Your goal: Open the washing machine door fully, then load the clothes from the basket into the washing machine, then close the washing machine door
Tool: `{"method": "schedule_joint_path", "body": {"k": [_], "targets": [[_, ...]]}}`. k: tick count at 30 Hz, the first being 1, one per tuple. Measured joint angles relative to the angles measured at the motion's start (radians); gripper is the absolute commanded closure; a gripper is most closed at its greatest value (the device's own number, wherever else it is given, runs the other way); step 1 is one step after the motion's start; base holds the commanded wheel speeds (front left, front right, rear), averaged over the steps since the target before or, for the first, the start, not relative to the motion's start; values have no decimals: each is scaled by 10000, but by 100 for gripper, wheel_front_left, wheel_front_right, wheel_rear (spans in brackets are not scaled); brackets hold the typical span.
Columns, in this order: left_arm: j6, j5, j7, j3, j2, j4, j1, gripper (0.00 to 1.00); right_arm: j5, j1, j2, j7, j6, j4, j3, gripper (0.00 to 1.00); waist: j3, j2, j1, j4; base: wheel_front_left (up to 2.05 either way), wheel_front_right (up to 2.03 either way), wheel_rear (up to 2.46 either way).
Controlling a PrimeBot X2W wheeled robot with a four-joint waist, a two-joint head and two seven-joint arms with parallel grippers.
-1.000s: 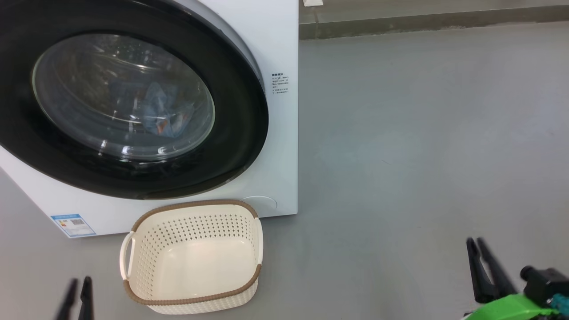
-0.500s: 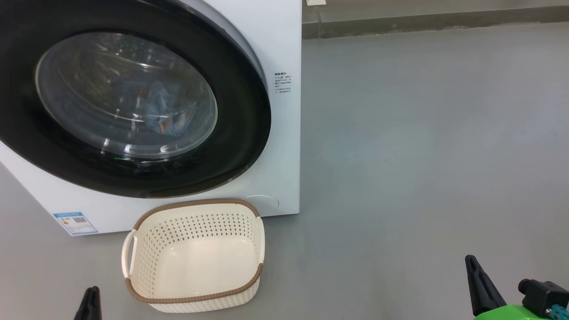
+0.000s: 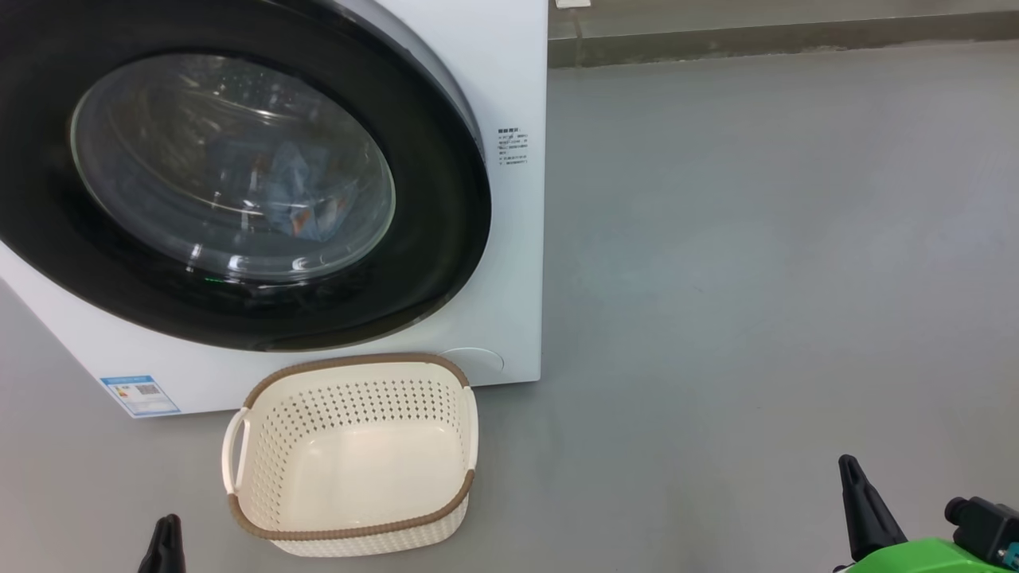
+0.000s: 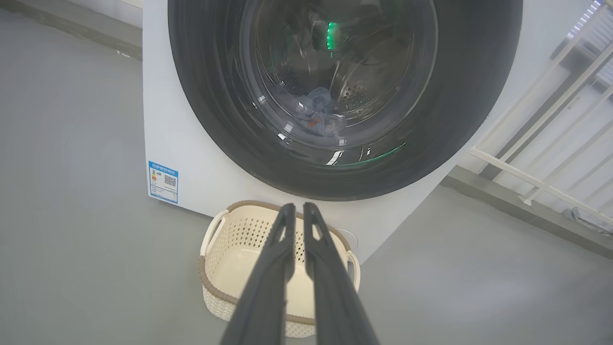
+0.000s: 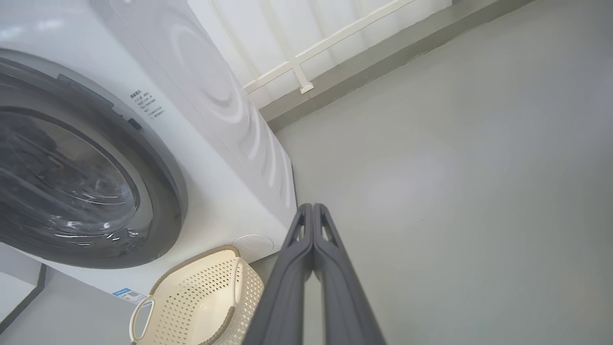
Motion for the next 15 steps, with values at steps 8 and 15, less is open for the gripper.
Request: {"method": "schedule_joint_path", "body": {"k": [8, 15], "targets": [[0, -767, 228, 25, -90, -4, -27, 100, 761, -9, 19, 253, 0, -56, -171, 100, 10, 0, 0, 52, 0, 0, 0], [0, -1354, 370, 48, -186, -13, -100, 100, 1365, -162, 54, 428, 0, -109, -209, 100, 18, 0, 0, 91, 0, 0, 0]]}}
